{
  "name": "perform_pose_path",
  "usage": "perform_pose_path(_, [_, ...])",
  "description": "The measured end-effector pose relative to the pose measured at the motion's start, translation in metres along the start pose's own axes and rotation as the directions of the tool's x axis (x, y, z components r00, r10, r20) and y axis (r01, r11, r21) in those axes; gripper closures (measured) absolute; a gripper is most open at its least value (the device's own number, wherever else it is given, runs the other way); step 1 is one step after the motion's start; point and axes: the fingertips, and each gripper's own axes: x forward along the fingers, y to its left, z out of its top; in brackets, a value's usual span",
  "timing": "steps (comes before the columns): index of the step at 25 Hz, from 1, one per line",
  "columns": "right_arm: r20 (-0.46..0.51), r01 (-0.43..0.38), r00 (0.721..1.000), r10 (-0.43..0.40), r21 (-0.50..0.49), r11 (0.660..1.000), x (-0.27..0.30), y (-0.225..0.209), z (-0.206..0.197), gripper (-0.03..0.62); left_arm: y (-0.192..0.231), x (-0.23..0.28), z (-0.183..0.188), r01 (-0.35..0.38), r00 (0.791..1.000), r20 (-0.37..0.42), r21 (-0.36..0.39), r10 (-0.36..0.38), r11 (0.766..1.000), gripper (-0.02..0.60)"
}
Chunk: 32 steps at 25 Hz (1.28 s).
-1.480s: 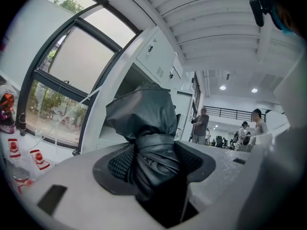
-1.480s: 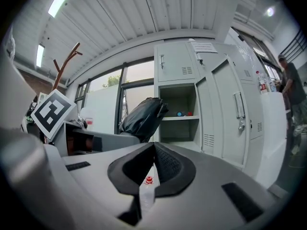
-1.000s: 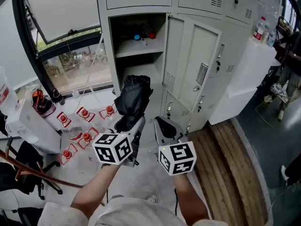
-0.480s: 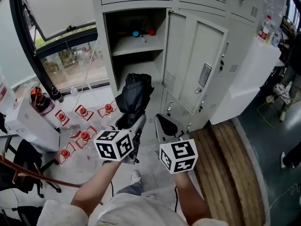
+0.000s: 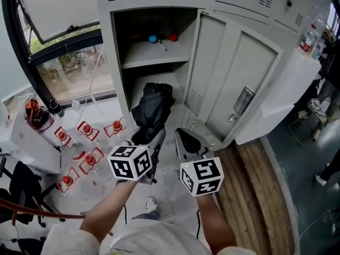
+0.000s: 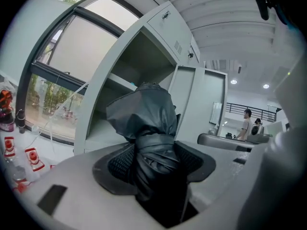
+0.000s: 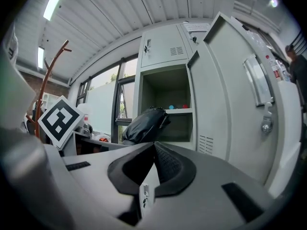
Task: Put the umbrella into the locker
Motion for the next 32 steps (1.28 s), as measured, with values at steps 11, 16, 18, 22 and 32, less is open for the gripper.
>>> perform_pose_path(11, [-0.013, 0.017, 1.0, -0.017, 0.0, 1.0, 0.07, -0.018, 0.005, 0.591, 0.039, 0.055, 0.011, 0.028, 0.998, -0.059, 0.009, -0.027, 1.0, 0.33])
perform_pose_path(16, [-0.013, 0.024, 1.0, -0.025, -0.01, 1.0, 0.099, -0.022, 0.014, 0.591, 0.055, 0.072, 0.018, 0.039, 0.995, -0.089, 0.022, -0.037, 0.999, 0.33])
perform_pose_path(18, [-0.015, 0.029, 0.999, -0.029, -0.017, 0.999, 0.109, -0.023, 0.016, 0.591, 0.06, 0.077, 0.02, 0.048, 0.994, -0.097, 0.023, -0.045, 0.999, 0.33])
perform_pose_path(22, [-0.017, 0.038, 0.999, -0.038, -0.03, 0.999, 0.123, -0.021, 0.02, 0.591, 0.07, 0.086, 0.023, 0.061, 0.993, -0.106, 0.015, -0.059, 0.998, 0.33])
perform_pose_path(32, [-0.005, 0.026, 1.0, -0.027, -0.059, 0.998, 0.143, -0.025, 0.03, 0.591, 0.079, 0.103, 0.027, 0.073, 0.99, -0.126, 0.037, -0.067, 0.997, 0.33])
